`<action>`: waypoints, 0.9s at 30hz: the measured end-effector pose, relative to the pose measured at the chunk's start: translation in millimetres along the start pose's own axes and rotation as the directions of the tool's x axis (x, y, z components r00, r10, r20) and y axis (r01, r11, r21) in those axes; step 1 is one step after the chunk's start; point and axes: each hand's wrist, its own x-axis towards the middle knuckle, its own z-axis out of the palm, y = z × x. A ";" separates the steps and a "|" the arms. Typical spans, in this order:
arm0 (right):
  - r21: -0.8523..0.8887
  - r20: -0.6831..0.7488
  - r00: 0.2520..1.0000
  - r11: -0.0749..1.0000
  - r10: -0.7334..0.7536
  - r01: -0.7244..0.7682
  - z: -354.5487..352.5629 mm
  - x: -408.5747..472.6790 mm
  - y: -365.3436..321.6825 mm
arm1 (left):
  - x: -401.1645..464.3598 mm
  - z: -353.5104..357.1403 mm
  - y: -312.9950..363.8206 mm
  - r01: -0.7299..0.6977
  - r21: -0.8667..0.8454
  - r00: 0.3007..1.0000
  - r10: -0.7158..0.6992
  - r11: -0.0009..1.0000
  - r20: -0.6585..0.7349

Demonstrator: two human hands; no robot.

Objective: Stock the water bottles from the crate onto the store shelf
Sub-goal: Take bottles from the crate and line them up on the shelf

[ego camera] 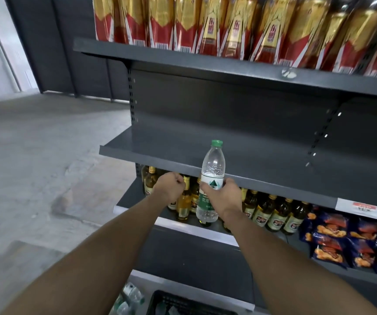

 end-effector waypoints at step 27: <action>0.050 -0.009 0.990 0.989 -0.140 0.140 44.1 82.4 -94.7 | 80.9 -92.8 81.4 -0.196 -0.389 0.980 0.187 0.900 -0.062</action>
